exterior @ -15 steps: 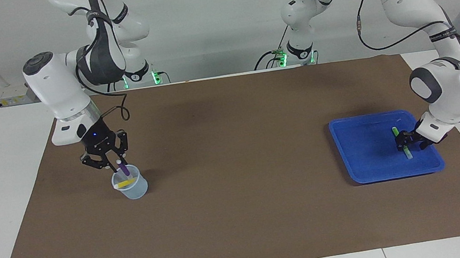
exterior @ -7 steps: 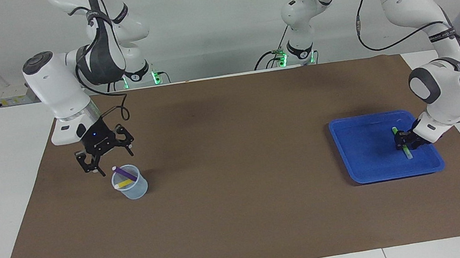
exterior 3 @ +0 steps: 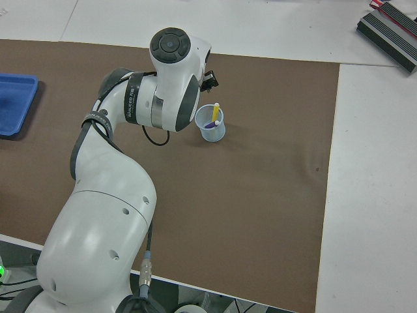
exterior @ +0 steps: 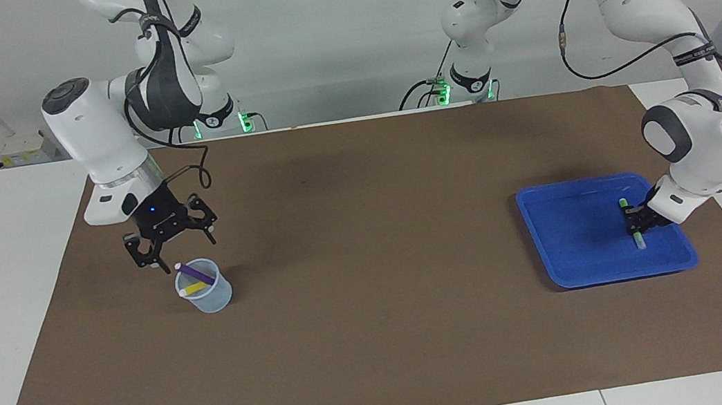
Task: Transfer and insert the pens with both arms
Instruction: 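Grasp the green pen with the left gripper while the right gripper withdraws, then lift the green pen with the left gripper while the right gripper approaches, then extend the green pen toward the right gripper with the left gripper, then grasp the green pen with the right gripper and open the left gripper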
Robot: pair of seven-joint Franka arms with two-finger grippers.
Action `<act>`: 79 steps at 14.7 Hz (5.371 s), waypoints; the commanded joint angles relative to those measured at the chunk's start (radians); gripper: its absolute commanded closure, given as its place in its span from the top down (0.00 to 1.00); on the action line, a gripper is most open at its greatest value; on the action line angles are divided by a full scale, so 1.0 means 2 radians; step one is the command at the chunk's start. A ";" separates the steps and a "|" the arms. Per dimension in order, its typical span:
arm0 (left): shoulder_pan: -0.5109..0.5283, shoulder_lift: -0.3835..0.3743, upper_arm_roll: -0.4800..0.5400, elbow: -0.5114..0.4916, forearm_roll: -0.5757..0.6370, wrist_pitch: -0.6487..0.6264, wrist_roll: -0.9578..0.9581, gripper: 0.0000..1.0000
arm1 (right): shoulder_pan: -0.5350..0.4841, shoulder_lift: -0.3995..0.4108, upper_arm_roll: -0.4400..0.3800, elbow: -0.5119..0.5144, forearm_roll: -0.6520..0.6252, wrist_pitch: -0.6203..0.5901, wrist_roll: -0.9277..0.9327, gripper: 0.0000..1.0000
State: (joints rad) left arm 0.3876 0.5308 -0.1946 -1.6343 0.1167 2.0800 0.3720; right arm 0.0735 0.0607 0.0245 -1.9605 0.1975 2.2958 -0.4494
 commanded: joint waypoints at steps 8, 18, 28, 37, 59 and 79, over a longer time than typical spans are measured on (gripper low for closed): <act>-0.017 -0.011 -0.013 0.025 -0.016 -0.021 -0.040 0.00 | 0.114 0.019 0.002 0.028 0.012 0.036 0.338 1.00; -0.040 -0.021 -0.015 0.024 -0.054 -0.054 -0.152 0.00 | 0.140 0.052 0.002 0.065 0.019 0.072 0.436 0.99; -0.049 -0.050 -0.015 0.023 -0.120 -0.161 -0.284 0.04 | 0.179 0.072 0.002 0.098 0.099 0.110 0.596 0.97; -0.058 -0.081 -0.015 0.013 -0.192 -0.237 -0.384 0.04 | 0.210 0.072 0.002 0.098 0.099 0.111 0.719 0.90; -0.207 -0.092 -0.015 -0.025 -0.458 -0.146 -0.800 0.02 | 0.239 0.076 0.002 0.084 0.104 0.110 0.729 0.74; -0.241 -0.095 -0.013 -0.027 -0.505 -0.096 -0.884 0.06 | 0.236 0.078 0.002 0.086 0.103 0.113 0.673 0.32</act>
State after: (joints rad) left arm -0.0768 0.3786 -0.2377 -1.6464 -0.8809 1.8704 -1.3876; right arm 0.5626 0.2176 0.0193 -1.7847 0.3916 2.5112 0.9360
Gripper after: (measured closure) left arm 0.833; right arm 0.678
